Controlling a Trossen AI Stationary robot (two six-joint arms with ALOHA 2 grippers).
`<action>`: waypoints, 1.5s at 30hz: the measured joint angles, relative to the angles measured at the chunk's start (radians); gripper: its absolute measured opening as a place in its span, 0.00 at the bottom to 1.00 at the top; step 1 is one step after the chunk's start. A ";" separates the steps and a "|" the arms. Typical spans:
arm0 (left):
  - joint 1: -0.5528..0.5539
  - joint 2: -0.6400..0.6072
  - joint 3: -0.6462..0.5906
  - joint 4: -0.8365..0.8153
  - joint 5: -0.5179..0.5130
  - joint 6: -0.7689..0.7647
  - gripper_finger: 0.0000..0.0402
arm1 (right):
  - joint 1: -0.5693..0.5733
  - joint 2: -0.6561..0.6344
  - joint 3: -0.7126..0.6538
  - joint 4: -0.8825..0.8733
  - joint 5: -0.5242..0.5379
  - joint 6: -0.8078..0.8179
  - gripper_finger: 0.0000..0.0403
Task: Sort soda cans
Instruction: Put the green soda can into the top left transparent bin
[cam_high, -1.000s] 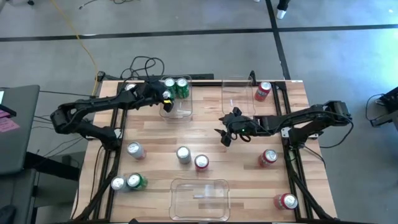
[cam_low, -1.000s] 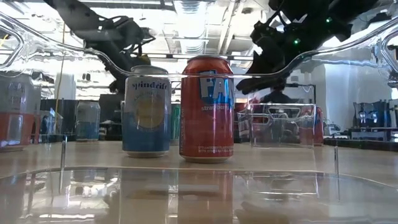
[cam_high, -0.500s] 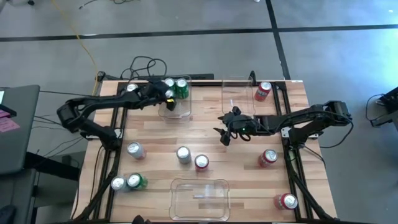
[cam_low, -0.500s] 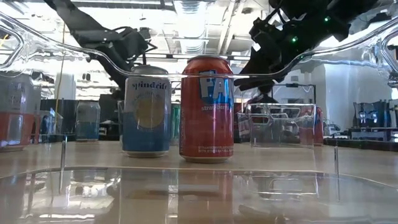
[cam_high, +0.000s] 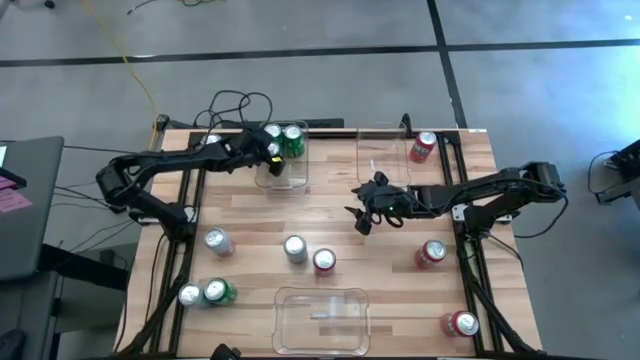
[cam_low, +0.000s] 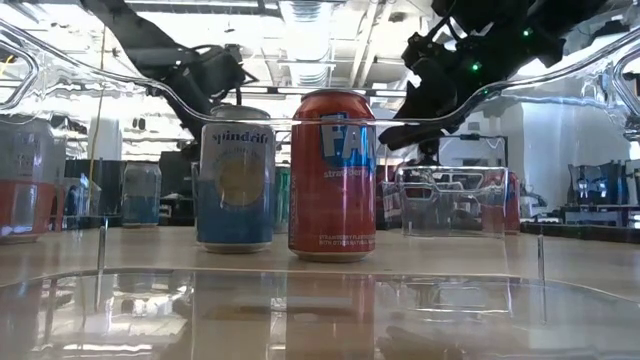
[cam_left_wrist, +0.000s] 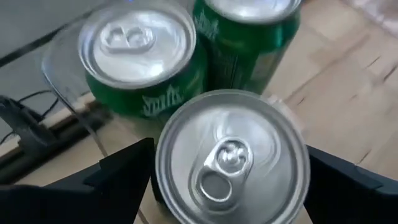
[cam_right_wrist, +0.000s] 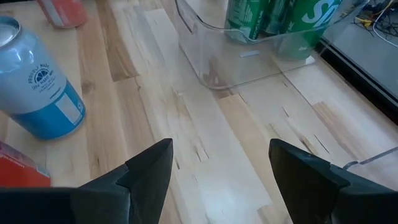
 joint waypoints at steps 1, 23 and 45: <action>-0.001 0.001 0.007 -0.018 0.000 0.002 0.88 | 0.000 0.000 0.000 -0.002 0.000 0.004 0.71; -0.102 -0.277 0.186 -0.310 -0.035 0.083 0.89 | 0.004 0.000 0.000 -0.018 0.000 0.023 0.71; -0.655 -0.517 0.178 -0.592 -0.172 -0.129 0.89 | 0.018 0.000 0.000 0.020 -0.005 0.026 0.71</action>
